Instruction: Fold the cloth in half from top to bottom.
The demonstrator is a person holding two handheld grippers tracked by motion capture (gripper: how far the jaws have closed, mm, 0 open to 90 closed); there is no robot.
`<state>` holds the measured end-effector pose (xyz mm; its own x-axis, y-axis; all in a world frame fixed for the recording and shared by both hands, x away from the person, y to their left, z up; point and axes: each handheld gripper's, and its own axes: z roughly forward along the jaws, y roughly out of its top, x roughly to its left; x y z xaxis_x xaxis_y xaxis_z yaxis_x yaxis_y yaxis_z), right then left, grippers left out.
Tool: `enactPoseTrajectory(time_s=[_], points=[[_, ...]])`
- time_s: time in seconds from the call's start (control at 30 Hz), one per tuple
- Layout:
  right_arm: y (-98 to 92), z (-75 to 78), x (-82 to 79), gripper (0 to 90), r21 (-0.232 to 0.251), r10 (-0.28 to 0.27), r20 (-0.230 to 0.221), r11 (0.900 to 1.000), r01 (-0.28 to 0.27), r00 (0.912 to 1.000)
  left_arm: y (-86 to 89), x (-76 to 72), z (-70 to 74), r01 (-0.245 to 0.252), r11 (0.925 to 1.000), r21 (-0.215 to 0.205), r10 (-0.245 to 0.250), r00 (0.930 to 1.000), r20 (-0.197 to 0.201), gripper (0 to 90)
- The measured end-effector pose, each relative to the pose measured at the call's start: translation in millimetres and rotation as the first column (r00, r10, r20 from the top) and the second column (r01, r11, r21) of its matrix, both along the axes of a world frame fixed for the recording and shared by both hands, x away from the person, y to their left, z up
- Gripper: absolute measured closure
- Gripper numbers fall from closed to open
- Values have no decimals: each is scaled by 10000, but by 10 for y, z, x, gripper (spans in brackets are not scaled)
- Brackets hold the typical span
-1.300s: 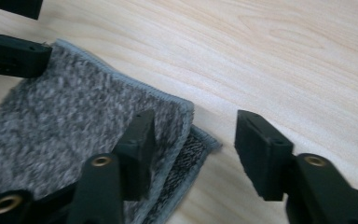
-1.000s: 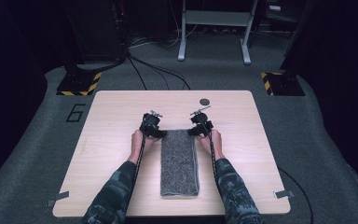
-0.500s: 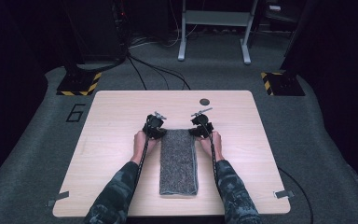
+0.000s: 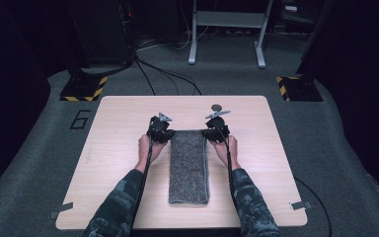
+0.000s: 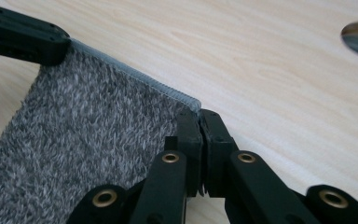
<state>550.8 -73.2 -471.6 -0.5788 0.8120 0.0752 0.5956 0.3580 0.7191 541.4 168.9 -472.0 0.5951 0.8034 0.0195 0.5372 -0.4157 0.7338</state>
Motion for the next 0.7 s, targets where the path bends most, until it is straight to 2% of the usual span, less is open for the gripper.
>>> enactPoseTrajectory(time_s=[0.33,0.4,0.47,0.63,0.67,0.7], points=[[-17,216,5,883,59,96,498,9999,-99,9987,-2,-7,169,-115,9998,-175,121,9991,402,882],[-17,272,-8,883,75,45,502,10000,-49,9987,-1,-24,217,-62,10000,-19,62,9986,527,882],[-26,324,-13,882,90,147,710,9998,-153,9974,3,-28,246,-27,9999,-151,36,9980,630,882],[-32,423,-27,883,126,155,913,9998,-167,9957,10,-7,308,-94,9996,-259,113,9973,729,883],[-23,433,-31,883,139,29,817,9999,-40,9967,7,-8,317,-181,9992,-368,209,9968,774,882],[-26,436,-18,883,73,149,982,9998,-157,9951,14,-14,340,-126,9996,-271,145,9973,715,883]])
